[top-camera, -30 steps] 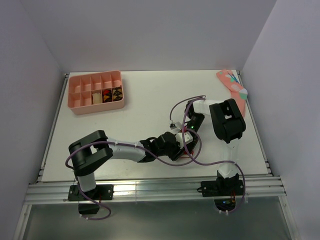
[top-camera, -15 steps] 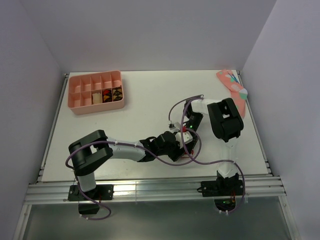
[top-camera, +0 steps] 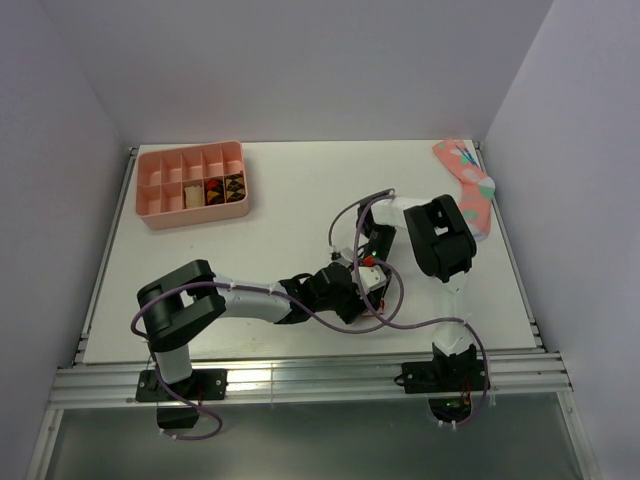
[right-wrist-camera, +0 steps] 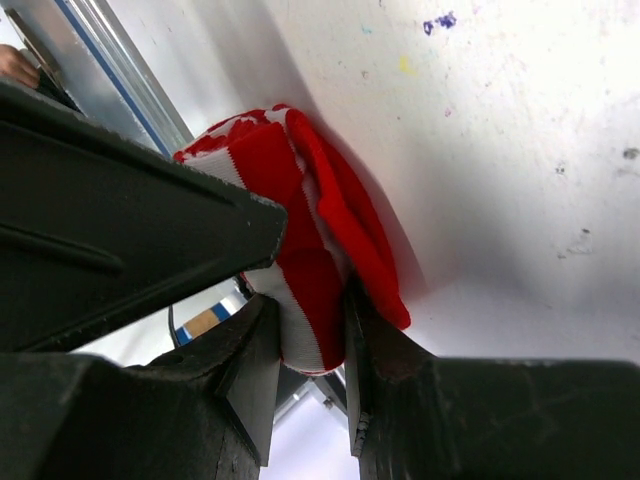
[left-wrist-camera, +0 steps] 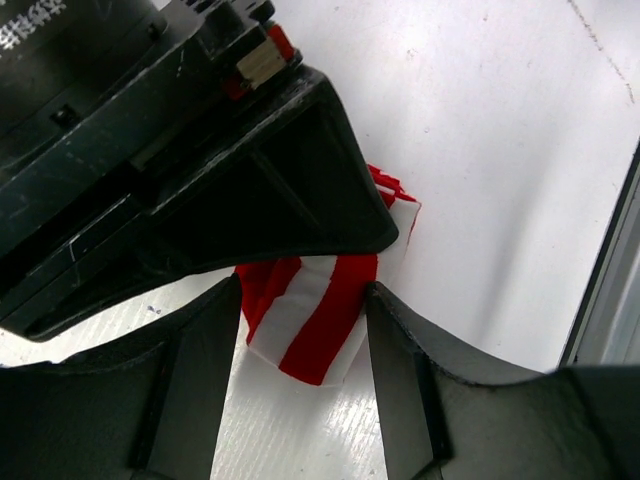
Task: Roll the socks
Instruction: Roll the sock at the center of the board.
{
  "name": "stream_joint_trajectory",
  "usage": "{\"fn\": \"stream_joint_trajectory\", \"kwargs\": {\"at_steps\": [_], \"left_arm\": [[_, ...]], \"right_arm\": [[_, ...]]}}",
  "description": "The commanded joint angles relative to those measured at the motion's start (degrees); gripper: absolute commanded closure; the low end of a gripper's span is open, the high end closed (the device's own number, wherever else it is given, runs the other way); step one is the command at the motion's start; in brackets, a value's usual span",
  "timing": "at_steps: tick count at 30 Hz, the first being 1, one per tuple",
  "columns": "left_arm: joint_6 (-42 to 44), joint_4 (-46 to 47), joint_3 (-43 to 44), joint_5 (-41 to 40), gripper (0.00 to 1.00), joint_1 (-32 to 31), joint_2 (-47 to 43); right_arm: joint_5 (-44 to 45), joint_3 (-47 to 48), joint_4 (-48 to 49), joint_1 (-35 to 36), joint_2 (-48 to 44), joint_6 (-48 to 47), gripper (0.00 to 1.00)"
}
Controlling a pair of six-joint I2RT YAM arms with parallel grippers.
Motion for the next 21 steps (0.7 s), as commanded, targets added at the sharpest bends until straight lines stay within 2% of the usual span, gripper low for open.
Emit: {"fn": "stream_joint_trajectory", "kwargs": {"at_steps": [1, 7, 10, 11, 14, 16, 21], "left_arm": [[1.7, 1.9, 1.1, 1.2, 0.42, 0.3, 0.4], [1.7, 0.1, 3.7, 4.8, 0.51, 0.4, 2.9], [1.5, -4.1, 6.5, 6.3, 0.73, 0.7, 5.1], [1.5, -5.1, 7.1, 7.5, 0.84, 0.8, 5.5], [0.8, -9.2, 9.6, 8.8, 1.00, 0.9, 7.8], [0.3, -11.4, 10.9, 9.6, 1.00, 1.0, 8.7], [-0.9, -15.6, 13.9, 12.3, 1.00, 1.0, 13.3]], "right_arm": [[1.5, -0.6, 7.4, 1.2, 1.0, 1.1, 0.71], [2.2, -3.9, 10.5, 1.2, -2.1, 3.3, 0.70], [2.6, -4.4, 12.5, 1.2, -3.0, 5.5, 0.69], [2.8, -4.7, 13.2, 1.1, -3.4, 6.1, 0.68], [3.4, -5.6, 16.0, 0.9, -5.4, 8.5, 0.59], [3.5, -6.1, 17.8, 0.6, -6.3, 10.2, 0.52], [3.5, -7.5, 20.9, -1.6, -10.6, 13.0, 0.43]]}}
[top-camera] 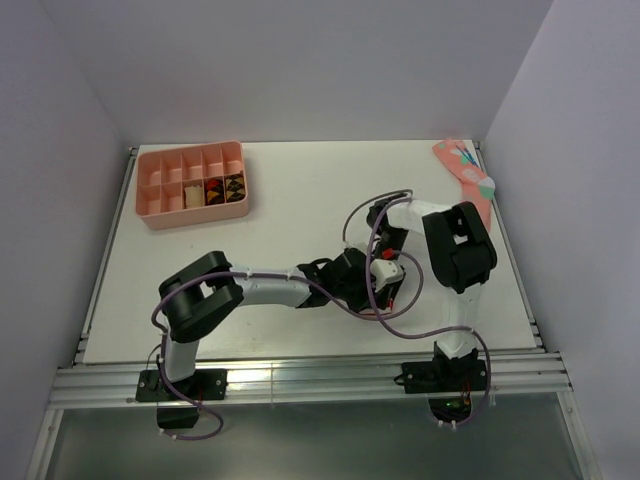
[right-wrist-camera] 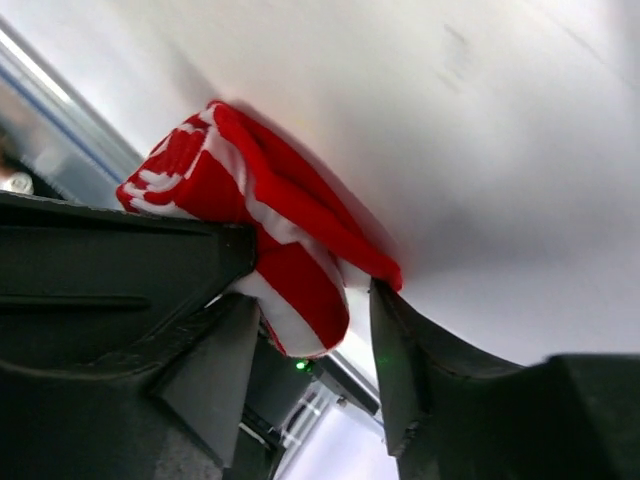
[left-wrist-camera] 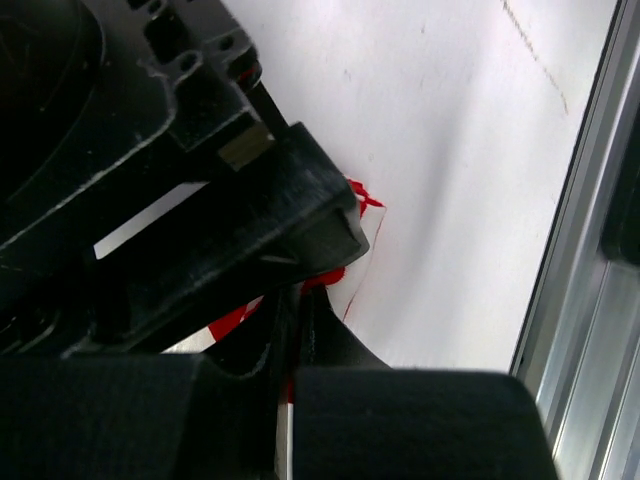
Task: Roll the socks
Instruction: Roll the sock at the center of the board.
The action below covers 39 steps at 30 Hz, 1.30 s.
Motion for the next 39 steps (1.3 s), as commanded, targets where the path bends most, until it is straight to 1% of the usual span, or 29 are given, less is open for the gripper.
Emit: {"fn": "stream_joint_trajectory", "kwargs": {"at_steps": [1, 5, 7, 11, 13, 18, 20, 26, 27, 30, 32, 33, 34, 35, 39], "left_arm": [[-0.7, -3.4, 1.8, 2.3, 1.00, -0.2, 6.9], [-1.6, -4.6, 2.6, 4.3, 1.00, 0.5, 8.5], [-2.0, -5.0, 3.2, 5.3, 1.00, 1.1, 9.0], [-2.4, -6.0, 4.7, 7.7, 1.00, 2.2, 10.8], [-2.6, -8.1, 5.9, 9.1, 1.00, 2.8, 11.4], [-3.0, -10.3, 8.1, 10.4, 1.00, 3.7, 13.1], [-3.3, -11.3, 8.7, 11.3, 1.00, 4.1, 13.5], [-4.1, -14.0, 10.7, 13.1, 0.99, 4.9, 15.4], [-4.2, -14.3, 11.2, 13.7, 1.00, 5.0, 15.7], [-4.2, -15.4, 12.0, 14.4, 1.00, 5.3, 16.1], [-4.4, -16.3, 12.7, 14.8, 1.00, 5.6, 16.3], [-4.7, -16.6, 12.8, 15.3, 1.00, 5.8, 16.3], [-4.9, -16.9, 13.1, 15.8, 1.00, 6.0, 16.5], [-5.0, -17.3, 13.4, 16.4, 1.00, 6.3, 16.7], [-5.6, -20.4, 15.8, 18.1, 1.00, 7.1, 17.8]], "right_arm": [[-3.1, -1.2, 14.6, -0.2, -3.5, 3.0, 0.41], [-5.4, -1.2, 15.0, -3.8, -8.3, 3.3, 0.36], [-7.3, -1.1, 15.0, -6.7, -10.0, 2.7, 0.34], [-10.7, -1.3, 14.6, -11.0, -14.9, 0.4, 0.33], [-12.5, -1.6, 14.5, -13.4, -16.2, -0.2, 0.34], [-14.7, -2.7, 15.6, -18.2, -20.2, -0.8, 0.34], [-16.9, -3.0, 15.6, -20.8, -21.8, -1.0, 0.34], [-22.6, -3.0, 15.2, -32.6, -24.5, -2.7, 0.36], [-23.1, -2.7, 12.7, -33.6, -24.3, -4.4, 0.38], [-23.6, -3.3, 11.8, -37.2, -24.1, -6.1, 0.41], [-24.5, -3.7, 10.5, -38.6, -23.9, -9.8, 0.42], [-24.8, -3.8, 7.3, -39.4, -23.9, -12.2, 0.42], [-24.9, -4.2, 6.5, -39.4, -24.7, -14.6, 0.43], [-24.8, -6.1, 6.3, -39.6, -25.6, -18.2, 0.43], [-21.7, -13.2, 8.4, -39.5, -31.8, -25.7, 0.42]]}}
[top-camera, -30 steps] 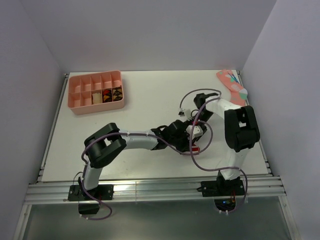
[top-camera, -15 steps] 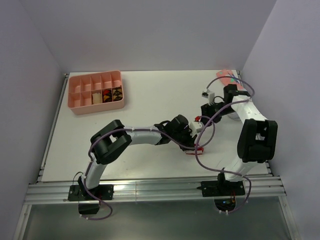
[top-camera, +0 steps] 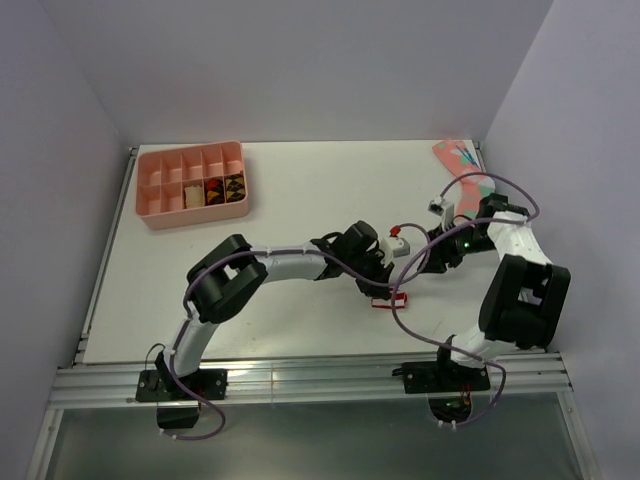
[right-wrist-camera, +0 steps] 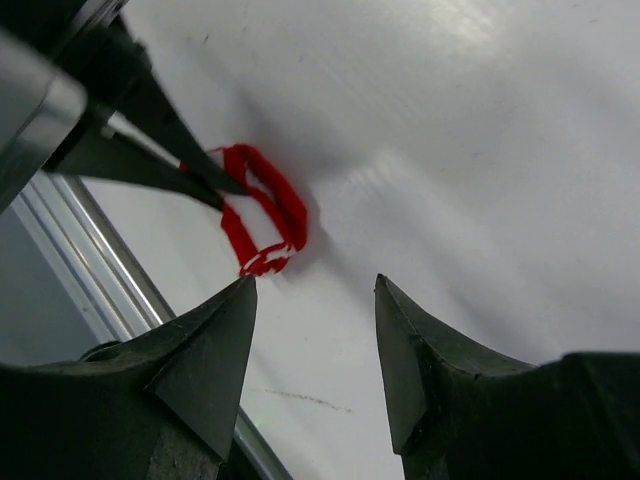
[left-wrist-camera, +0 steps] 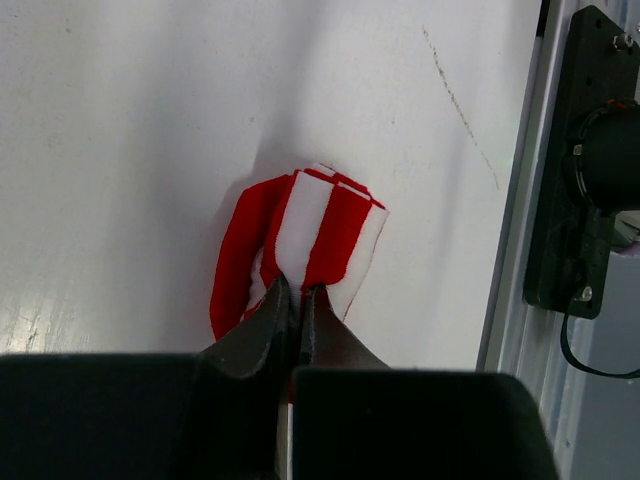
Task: Roll the socks
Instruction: Roll the sock at the center of the board.
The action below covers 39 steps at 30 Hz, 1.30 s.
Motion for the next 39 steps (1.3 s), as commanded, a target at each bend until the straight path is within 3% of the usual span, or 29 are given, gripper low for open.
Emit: {"fn": "stream_joint_trajectory", "kwargs": {"at_steps": [1, 8, 23, 39], "left_arm": [[0.1, -14.0, -0.7, -0.4, 1.00, 0.5, 5.4], [-0.6, -19.3, 3.6, 2.2, 1.00, 1.4, 7.9], [-2.9, -23.8, 7.7, 8.3, 1.00, 2.9, 12.9], [-4.6, -25.1, 9.3, 8.0, 1.00, 3.5, 15.0]], "right_arm": [[1.0, -4.2, -2.3, 0.1, -7.1, -11.3, 0.42], [3.8, -14.8, 0.1, 2.3, -13.9, -24.4, 0.40], [7.7, -27.0, 13.2, 12.3, -25.7, -24.7, 0.36], [10.3, -28.2, 8.7, 21.9, -29.9, -27.3, 0.31]]}}
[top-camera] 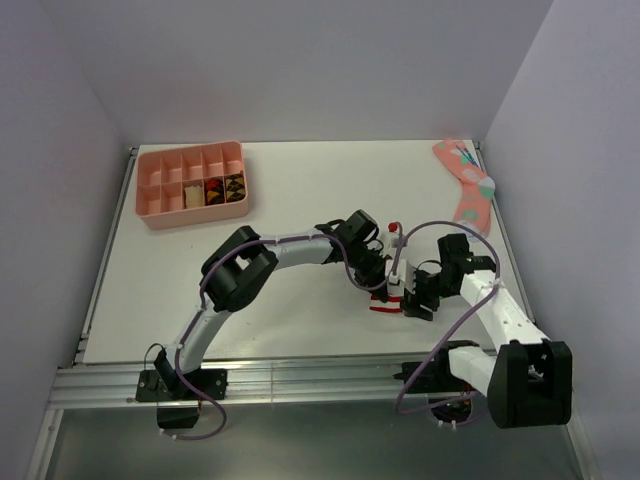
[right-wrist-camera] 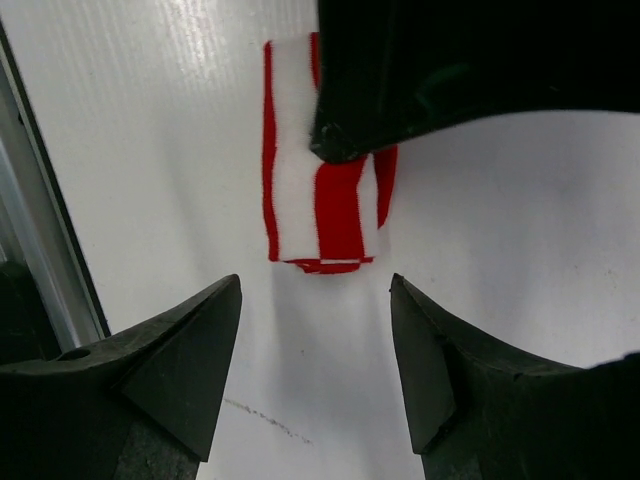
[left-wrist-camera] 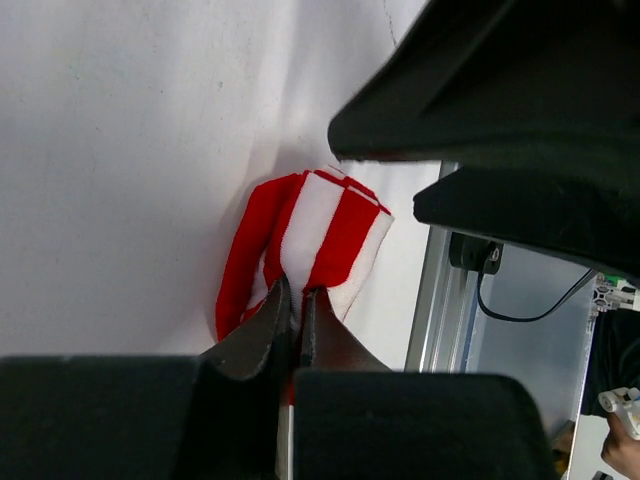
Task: Roll the socks
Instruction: Roll the sock at the center of the board.
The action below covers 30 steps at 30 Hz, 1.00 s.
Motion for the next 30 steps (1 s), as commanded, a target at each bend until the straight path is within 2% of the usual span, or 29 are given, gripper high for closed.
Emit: {"fn": "stream_joint_trajectory", "kwargs": {"at_steps": [1, 9, 15, 22, 30], "left_arm": [[0.0, -11.7, -2.6, -8.4, 1.00, -0.7, 6.3], [-0.3, -12.1, -2.2, -8.3, 1.00, -0.5, 6.8], [0.1, -12.4, -2.2, -8.4, 1.00, -0.5, 6.9], [0.4, -12.3, -2.9, -7.9, 1.00, -0.4, 6.7], [0.7, -12.1, -3.5, -7.6, 1.00, -0.4, 6.5]], "right_arm": [[-0.7, -1.2, -0.1, 4.1, -2.5, -1.7, 0.31], [2.0, -2.8, 4.7, 9.2, -2.3, 1.6, 0.32], [3.1, -3.5, 8.4, 10.4, -3.0, 3.2, 0.32], [9.4, -7.5, 15.1, 16.5, -5.0, 6.0, 0.36], [12.9, -8.8, 19.3, 17.9, -5.6, 8.2, 0.38]]}}
